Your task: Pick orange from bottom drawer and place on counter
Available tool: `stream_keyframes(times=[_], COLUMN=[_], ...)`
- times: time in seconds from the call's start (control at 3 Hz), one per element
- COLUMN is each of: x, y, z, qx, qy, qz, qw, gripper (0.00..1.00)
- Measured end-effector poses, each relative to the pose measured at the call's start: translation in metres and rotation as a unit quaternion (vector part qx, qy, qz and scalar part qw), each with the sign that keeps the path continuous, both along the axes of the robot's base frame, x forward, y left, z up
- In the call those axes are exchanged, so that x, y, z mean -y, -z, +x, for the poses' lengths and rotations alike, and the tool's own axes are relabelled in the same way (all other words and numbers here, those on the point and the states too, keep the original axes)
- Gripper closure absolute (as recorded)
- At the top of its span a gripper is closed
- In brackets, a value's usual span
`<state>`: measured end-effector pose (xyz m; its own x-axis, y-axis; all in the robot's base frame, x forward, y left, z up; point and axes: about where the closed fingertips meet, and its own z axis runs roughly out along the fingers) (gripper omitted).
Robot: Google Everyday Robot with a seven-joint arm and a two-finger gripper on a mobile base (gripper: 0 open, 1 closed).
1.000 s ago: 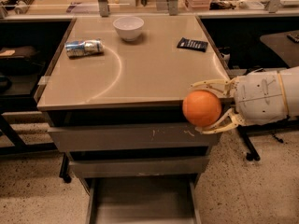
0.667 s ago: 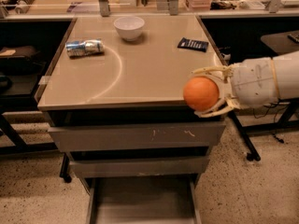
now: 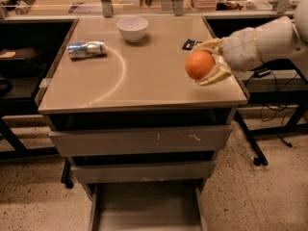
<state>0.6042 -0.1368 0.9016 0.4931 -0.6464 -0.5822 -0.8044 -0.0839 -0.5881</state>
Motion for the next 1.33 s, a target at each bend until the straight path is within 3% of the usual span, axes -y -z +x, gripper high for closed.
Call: stream_keyframes(times=[0.33, 0.67, 1.0, 1.33], x=[-0.025, -0.07, -0.087, -0.082], y=[0.013, 0.021, 0.029, 0.034], z=[0.045, 0.076, 0.096, 0.101], qx=[-0.042, -0.079, -0.103, -0.107], qy=[-0.02, -0.052, -0.026, 0.022], qz=[0.006, -0.002, -0.024, -0.047], qw=[0.9989, 0.9955, 0.9941, 0.993], gripper=[1.0, 1.0, 1.0, 1.0])
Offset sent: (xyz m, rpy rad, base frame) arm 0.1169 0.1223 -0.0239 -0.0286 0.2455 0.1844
